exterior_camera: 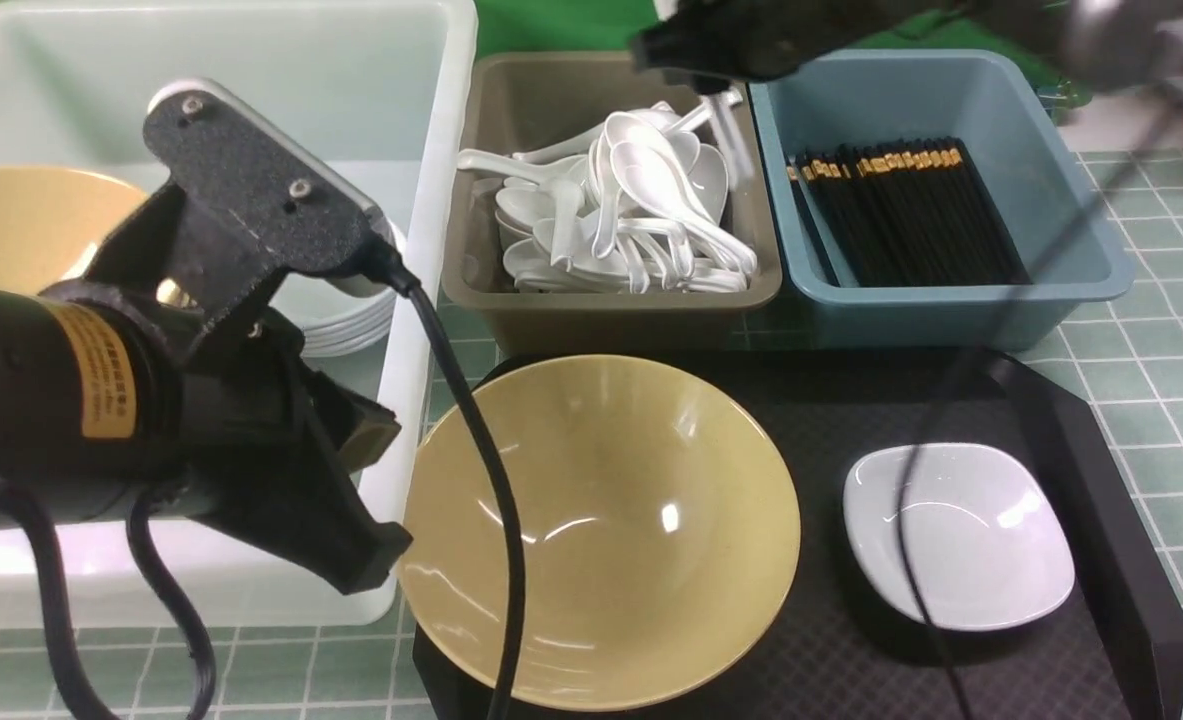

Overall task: On blue table put chopsticks spoon bowls plates into blue grey white boxes.
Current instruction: 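Place the white spoon into the bin of spoons with the right gripper, then grasp the large bowl on the tray by its rim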

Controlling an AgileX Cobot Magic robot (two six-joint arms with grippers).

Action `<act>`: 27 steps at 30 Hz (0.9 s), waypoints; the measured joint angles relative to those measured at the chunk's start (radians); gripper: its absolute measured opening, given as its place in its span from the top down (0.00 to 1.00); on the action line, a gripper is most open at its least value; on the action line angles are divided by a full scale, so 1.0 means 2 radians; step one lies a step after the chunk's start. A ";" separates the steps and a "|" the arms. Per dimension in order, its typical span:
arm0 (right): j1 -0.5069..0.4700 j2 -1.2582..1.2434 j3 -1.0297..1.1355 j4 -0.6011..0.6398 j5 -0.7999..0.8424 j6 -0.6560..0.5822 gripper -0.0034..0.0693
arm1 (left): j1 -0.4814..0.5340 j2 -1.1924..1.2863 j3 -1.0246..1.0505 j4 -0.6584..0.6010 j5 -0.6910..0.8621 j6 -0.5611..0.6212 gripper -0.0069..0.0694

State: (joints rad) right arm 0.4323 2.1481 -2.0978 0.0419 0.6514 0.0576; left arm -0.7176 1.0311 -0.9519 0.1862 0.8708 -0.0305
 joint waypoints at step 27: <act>-0.022 -0.012 -0.183 0.036 0.302 -0.103 0.57 | 0.079 0.115 -0.084 -0.074 0.015 0.023 0.91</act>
State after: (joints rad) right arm 0.3883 2.1231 -2.4646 0.1145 1.2557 -0.1488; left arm -0.5604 1.2615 -1.1201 0.0383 0.9003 0.0157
